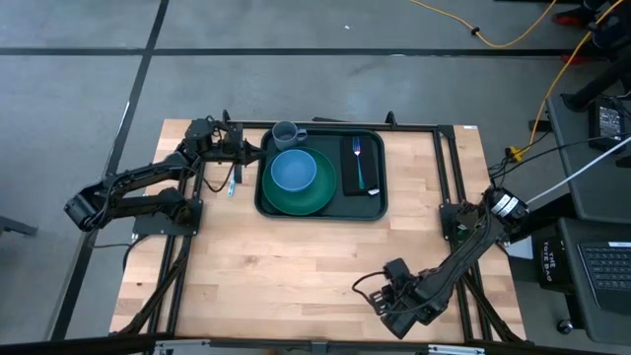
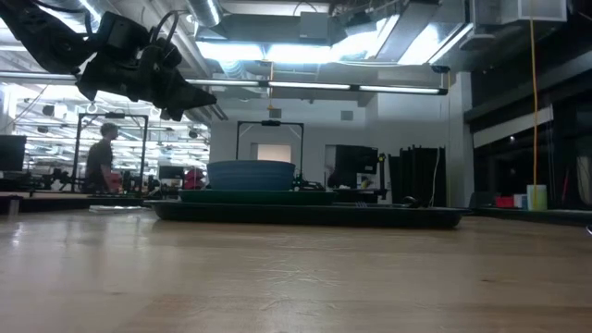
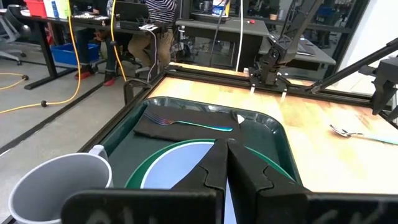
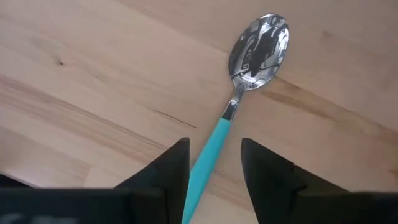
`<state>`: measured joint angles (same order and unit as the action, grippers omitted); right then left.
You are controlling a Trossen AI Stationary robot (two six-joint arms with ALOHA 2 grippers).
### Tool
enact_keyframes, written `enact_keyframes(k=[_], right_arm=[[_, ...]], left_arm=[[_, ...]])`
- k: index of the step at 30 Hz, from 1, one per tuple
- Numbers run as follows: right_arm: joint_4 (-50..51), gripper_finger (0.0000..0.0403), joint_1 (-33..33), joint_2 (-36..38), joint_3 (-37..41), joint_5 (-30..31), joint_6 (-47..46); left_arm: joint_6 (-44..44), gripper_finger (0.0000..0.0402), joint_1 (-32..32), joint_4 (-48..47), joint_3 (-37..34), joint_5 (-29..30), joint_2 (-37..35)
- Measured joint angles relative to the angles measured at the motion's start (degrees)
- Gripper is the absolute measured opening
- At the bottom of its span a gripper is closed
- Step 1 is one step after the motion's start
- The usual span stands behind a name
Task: Set up tray
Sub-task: Put the green spoon on the black table napkin beside the blue fork on the black tray
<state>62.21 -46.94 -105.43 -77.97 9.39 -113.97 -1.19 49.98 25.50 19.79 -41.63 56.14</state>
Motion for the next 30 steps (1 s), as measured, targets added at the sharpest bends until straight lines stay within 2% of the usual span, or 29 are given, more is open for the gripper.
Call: enact_keyframes(k=[8, 18, 30], right_arm=[[-0.15, 0.0148, -0.26, -0.53, 0.00, -0.02, -4.31], [-1.34, 0.0148, -0.42, -6.95, 0.04, -1.95, -4.20], [-1.72, 0.0149, -0.39, -10.11, 0.04, -2.01, -5.79]], left_arm=[[0.00, 0.0003, 0.01, -0.01, 0.00, 0.00, 0.00], [0.79, 0.0003, 0.01, -0.02, 0.00, 0.00, 0.00], [2.10, 0.0003, 0.02, -0.02, 0.00, 0.00, 0.00]])
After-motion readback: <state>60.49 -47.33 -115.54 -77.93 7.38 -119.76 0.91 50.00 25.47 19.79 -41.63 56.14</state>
